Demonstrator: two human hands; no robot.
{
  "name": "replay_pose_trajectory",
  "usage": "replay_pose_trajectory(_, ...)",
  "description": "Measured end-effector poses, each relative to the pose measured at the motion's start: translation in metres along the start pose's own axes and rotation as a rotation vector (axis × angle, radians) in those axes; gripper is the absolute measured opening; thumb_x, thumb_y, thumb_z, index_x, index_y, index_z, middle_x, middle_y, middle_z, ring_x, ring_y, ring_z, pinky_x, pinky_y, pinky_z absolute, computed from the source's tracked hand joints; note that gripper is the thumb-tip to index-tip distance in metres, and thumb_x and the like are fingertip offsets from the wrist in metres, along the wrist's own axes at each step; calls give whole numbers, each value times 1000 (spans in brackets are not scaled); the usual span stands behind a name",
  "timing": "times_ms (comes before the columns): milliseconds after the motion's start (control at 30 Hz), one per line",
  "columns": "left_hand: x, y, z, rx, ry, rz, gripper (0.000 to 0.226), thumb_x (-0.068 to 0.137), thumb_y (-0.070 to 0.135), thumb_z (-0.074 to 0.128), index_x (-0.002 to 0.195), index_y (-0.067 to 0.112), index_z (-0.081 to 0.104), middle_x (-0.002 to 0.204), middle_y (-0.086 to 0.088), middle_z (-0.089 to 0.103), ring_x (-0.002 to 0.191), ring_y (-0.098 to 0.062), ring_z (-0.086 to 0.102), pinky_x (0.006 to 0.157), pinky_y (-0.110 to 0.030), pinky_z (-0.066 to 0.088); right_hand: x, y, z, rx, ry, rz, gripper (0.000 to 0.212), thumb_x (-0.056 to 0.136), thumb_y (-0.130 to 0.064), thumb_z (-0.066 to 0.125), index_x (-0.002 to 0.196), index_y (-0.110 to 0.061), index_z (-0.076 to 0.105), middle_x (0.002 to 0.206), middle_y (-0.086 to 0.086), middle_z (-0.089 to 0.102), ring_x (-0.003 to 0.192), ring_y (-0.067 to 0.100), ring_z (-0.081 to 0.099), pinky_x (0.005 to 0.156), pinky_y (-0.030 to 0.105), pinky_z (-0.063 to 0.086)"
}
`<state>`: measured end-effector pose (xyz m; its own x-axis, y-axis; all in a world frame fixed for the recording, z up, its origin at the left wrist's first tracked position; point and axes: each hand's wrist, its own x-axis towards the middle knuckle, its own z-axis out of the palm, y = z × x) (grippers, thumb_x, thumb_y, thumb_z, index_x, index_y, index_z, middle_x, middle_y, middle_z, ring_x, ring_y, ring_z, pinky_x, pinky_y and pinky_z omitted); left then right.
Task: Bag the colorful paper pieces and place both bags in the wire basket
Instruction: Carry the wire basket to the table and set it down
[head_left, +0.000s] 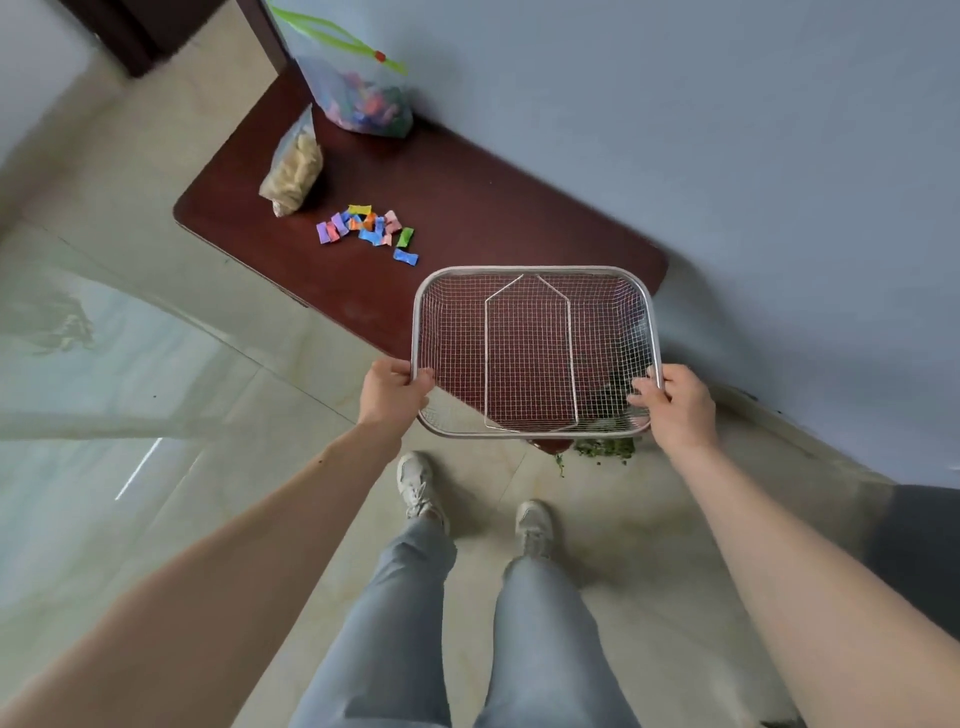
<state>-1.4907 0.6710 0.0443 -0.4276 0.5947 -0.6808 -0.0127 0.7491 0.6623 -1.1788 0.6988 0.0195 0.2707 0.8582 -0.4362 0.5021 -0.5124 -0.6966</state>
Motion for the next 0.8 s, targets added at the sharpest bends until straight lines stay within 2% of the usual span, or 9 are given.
replay_pose_trajectory(133,49,9,-9,66,-62,23,22,86,15,71,91,17,50,107,-18,72,84,-22,66,91,-51,56,16,-8,34,39,55,63,5,96,-16,58,100,-18,57,103,8,69,90,21,72,65,36,62)
replay_pose_trajectory(200,70,11,-7,104,-81,40,23,86,15,71,86,21,48,107,-22,71,81,-23,65,90,-53,56,26,-5,48,55,90,96,4,95,-16,58,97,-20,57,98,7,70,88,21,72,67,41,62)
replay_pose_trajectory(300,98,11,-1,95,-88,21,23,86,14,70,85,20,48,108,-23,70,85,-27,67,89,-54,56,41,-2,67,54,127,132,10,95,-16,58,91,-25,56,90,1,69,86,22,72,68,44,62)
replay_pose_trajectory(400,123,8,8,98,-79,1,23,85,13,72,85,19,49,104,-21,72,79,-25,66,87,-53,57,58,4,85,53,126,150,4,97,-15,56,97,-19,58,95,5,69,91,23,72,70,44,62)
replay_pose_trajectory(500,142,5,18,60,-66,-7,24,86,10,70,85,20,49,105,-22,72,83,-25,66,85,-50,56,75,9,96,37,137,143,8,97,-18,56,103,-13,59,96,7,70,91,19,72,70,44,63)
replay_pose_trajectory(600,155,4,24,44,-32,-23,22,86,12,70,85,20,50,103,-17,73,83,-24,67,86,-49,56,86,11,104,29,127,123,9,98,-20,55,104,-14,58,100,6,71,93,16,72,70,44,63)
replay_pose_trajectory(800,170,5,33,30,19,3,20,86,15,72,86,19,53,99,-13,74,97,-28,72,89,-46,58,100,5,110,10,129,111,7,98,-21,54,105,-18,55,103,1,69,97,15,71,72,45,62)
